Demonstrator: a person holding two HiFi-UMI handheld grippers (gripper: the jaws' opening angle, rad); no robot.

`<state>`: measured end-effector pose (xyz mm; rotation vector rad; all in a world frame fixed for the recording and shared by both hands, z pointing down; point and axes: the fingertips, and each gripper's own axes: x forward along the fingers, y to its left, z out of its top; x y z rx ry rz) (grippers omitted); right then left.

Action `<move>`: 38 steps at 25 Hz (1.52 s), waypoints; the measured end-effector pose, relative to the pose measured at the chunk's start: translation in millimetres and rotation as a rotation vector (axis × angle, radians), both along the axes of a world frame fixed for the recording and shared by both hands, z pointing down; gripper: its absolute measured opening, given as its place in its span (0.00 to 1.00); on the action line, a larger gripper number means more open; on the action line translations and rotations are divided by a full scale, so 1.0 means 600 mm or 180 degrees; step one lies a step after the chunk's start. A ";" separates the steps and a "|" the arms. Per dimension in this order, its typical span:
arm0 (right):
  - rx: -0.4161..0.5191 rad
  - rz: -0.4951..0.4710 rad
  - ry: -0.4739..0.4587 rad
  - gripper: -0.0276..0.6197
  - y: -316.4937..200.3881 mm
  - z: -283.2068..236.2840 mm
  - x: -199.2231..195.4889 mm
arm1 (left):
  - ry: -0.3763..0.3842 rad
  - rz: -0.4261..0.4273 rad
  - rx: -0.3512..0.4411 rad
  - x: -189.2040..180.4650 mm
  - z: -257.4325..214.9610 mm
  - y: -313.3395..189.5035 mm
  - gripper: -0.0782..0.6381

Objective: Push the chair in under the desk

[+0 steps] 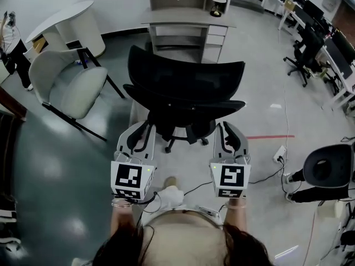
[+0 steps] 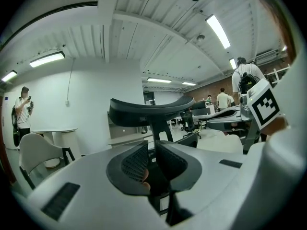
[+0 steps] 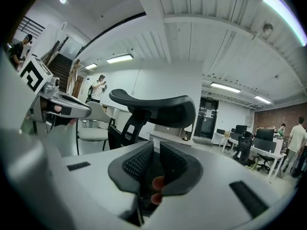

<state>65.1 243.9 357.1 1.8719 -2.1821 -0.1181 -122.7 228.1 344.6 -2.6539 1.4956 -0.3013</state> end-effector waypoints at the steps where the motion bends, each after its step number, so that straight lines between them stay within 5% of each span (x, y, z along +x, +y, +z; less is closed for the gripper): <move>1: -0.0010 0.0033 0.0018 0.09 -0.007 0.001 0.001 | -0.0019 0.0011 -0.0002 -0.002 0.002 -0.010 0.15; 24: -0.0489 0.0382 0.0530 0.21 -0.109 0.072 -0.007 | -0.0674 0.0500 -0.0180 -0.008 0.077 -0.141 0.32; 38: -0.0689 0.0430 0.0812 0.33 -0.154 0.108 0.013 | -0.1032 0.0387 -0.0105 -0.006 0.104 -0.193 0.38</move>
